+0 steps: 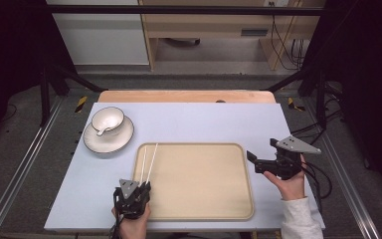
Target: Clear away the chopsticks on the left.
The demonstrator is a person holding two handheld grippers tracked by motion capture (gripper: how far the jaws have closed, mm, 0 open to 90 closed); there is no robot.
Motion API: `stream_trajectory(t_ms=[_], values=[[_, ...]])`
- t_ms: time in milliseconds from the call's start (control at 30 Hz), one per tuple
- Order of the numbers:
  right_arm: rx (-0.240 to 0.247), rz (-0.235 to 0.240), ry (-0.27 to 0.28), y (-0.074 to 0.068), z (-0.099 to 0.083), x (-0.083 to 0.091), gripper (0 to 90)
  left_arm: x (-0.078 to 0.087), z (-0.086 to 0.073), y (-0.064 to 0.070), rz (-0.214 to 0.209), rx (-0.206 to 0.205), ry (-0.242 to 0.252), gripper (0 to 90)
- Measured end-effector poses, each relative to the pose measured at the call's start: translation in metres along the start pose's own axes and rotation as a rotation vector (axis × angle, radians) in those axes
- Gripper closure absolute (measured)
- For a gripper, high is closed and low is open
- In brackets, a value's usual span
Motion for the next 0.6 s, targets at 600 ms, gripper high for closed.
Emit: stream_trajectory(t_ms=[600], values=[[0.001, 0.001, -0.005, 0.0001, -0.0011, -0.0017, 5.6, -0.0030, -0.0006, 0.0034, 0.021, -0.005, -0.022, 83.5]])
Point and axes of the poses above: each handheld gripper's, and its own axes: x roughly backward along the jaws, z roughly out of its top, y roughly to its right, the point moved 2 cm from there along -x, roughly forward along the jaws, and after that the axes turned 6 degrees about y, right-handed, at the moved point
